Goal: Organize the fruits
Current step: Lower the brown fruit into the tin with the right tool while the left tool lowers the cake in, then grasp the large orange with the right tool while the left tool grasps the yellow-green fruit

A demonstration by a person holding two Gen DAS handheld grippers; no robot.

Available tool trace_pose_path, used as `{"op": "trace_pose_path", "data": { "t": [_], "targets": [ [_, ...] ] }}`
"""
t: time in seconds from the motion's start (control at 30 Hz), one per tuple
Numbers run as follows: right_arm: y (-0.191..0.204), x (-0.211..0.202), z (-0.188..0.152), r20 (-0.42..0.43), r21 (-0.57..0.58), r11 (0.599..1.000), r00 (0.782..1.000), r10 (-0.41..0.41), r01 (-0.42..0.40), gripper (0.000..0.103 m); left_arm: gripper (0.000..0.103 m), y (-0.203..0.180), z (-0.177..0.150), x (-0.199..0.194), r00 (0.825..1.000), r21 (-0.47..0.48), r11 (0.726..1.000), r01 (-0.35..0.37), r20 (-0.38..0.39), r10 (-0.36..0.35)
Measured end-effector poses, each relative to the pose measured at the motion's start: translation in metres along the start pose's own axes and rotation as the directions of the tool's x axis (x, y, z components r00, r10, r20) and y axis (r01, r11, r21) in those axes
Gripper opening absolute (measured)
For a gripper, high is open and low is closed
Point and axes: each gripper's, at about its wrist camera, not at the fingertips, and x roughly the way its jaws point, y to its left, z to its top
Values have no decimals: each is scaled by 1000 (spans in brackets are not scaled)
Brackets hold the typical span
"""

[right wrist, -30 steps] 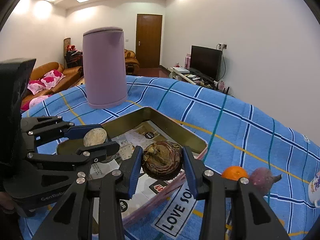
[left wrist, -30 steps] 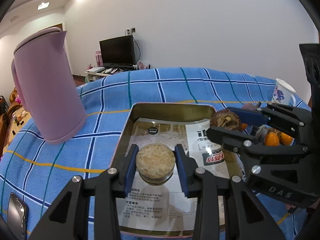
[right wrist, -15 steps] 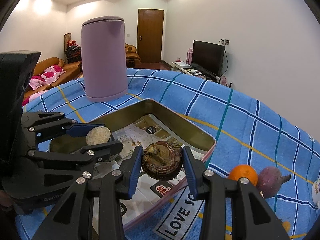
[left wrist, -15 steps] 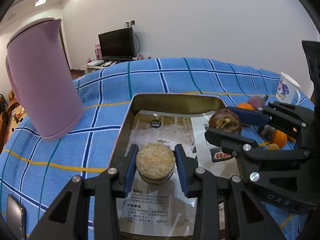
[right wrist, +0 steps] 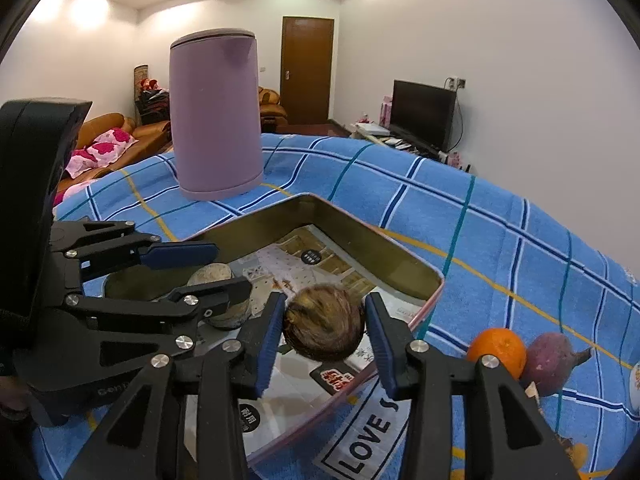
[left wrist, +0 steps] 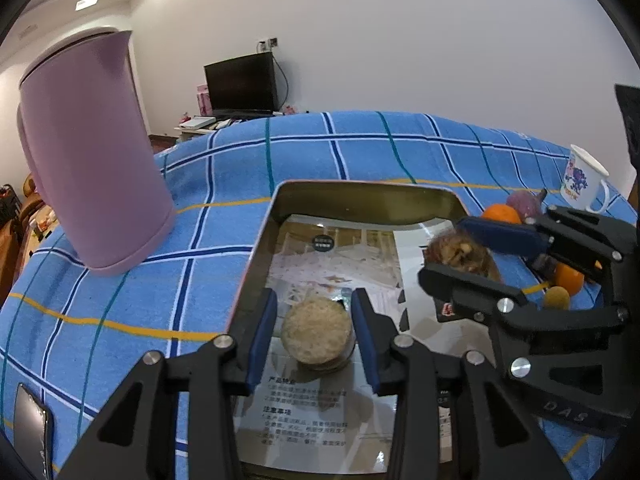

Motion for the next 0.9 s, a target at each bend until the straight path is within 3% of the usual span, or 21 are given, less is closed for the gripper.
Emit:
{"op": "trace_pose_path", "data": {
  "t": [0.1, 0.17, 0.23, 0.5, 0.7, 0.9],
  "targets": [
    [-1, -10, 0, 28, 4, 1000, 999, -26, 26, 58, 50, 2, -2, -7, 1000, -15, 1000, 12, 22, -11],
    [-5, -21, 0, 46, 15, 999, 999, -29, 28, 60, 68, 0, -2, -16, 999, -16, 1000, 5, 49, -5],
    [-10, -37, -2, 67, 28, 999, 997, -46, 44, 60, 75, -5, -2, -26, 997, -6, 1000, 5, 78, -5],
    [-54, -103, -32, 101, 120, 973, 973, -207, 195, 62, 75, -52, 2, -53, 987, 67, 995, 78, 133, -87],
    [-103, -138, -70, 31, 221, 906, 926, -377, 361, 62, 75, -95, 2, -52, 981, 114, 983, 142, 114, -155],
    [-137, -152, -100, -33, 307, 856, 904, -427, 416, 62, 76, -136, -5, -40, 977, 155, 969, 193, 60, -204]
  ]
}}
